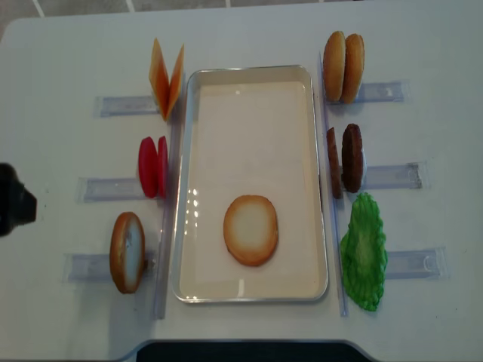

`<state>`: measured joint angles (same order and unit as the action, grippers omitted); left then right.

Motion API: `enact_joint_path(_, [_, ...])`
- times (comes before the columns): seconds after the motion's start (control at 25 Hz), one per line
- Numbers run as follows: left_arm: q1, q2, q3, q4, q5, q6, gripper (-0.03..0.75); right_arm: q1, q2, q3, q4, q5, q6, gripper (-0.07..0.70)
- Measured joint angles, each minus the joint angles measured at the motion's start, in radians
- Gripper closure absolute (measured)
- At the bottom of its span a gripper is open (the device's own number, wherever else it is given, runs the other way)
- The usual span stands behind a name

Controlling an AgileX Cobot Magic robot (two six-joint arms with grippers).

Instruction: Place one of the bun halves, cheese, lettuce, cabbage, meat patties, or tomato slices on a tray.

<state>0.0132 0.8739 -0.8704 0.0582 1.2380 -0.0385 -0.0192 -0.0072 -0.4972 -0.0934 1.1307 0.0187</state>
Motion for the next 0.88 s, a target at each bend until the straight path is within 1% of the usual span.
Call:
enact_joint_path(0.12, [0.000, -0.111, 0.085, 0.000, -0.001, 0.001, 0.139, 0.000, 0.000, 0.000, 0.000, 0.000, 0.000, 0.216])
enact_joint_path(0.24, [0.000, -0.240, 0.179, -0.007, -0.031, 0.001, 0.139, 0.000, 0.000, 0.000, 0.000, 0.000, 0.000, 0.216])
enact_joint_path(0.52, [0.000, -0.517, 0.328, -0.009, -0.052, 0.016, 0.139, 0.000, 0.000, 0.000, 0.000, 0.000, 0.000, 0.216])
enact_joint_path(0.64, [0.000, -0.642, 0.362, -0.009, -0.055, 0.026, 0.139, 0.000, 0.000, 0.000, 0.000, 0.000, 0.000, 0.216])
enact_joint_path(0.8, [0.000, -0.783, 0.363, -0.009, -0.074, 0.027, 0.139, 0.000, 0.000, 0.000, 0.000, 0.000, 0.000, 0.216])
enact_joint_path(0.88, [0.000, -0.831, 0.363, -0.009, -0.074, 0.027, 0.139, 0.000, 0.000, 0.000, 0.000, 0.000, 0.000, 0.216])
